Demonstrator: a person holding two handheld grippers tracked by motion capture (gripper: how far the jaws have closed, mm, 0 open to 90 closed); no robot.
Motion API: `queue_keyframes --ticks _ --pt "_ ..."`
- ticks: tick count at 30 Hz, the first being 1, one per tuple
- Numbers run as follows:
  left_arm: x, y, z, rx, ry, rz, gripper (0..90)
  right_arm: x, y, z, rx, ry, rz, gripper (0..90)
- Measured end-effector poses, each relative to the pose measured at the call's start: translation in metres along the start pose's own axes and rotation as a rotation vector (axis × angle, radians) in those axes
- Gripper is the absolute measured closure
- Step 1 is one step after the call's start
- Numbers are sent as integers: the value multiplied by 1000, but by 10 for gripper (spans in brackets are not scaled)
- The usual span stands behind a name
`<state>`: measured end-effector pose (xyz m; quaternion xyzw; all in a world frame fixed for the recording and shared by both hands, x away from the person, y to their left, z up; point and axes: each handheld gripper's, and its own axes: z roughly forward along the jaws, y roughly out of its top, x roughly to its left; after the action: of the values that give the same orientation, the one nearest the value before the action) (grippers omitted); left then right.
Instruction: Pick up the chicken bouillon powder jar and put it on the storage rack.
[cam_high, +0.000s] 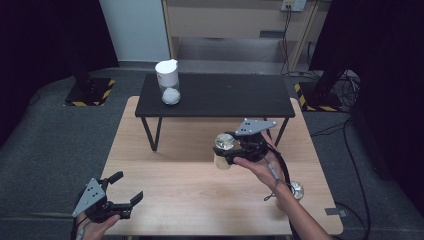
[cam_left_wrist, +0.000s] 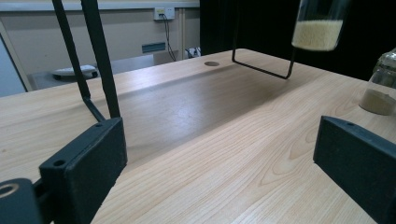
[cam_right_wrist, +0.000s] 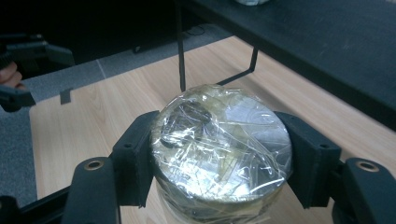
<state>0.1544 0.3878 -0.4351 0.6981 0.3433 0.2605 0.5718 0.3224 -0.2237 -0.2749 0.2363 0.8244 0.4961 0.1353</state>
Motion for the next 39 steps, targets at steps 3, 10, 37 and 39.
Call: queue_keyframes --ticks 3,10,37,39 --pt "0 0 0 0 -1 0 17 -3 10 -4 -2 -5 3 354" --pt "0 0 0 -1 -1 -2 17 -9 30 -10 -5 -3 2 354" --pt "2 -1 0 -4 -9 -9 18 -20 110 -3 9 -91 29 355" --pt "2 -1 0 -4 -9 -10 18 -20 114 -2 6 -105 29 354"
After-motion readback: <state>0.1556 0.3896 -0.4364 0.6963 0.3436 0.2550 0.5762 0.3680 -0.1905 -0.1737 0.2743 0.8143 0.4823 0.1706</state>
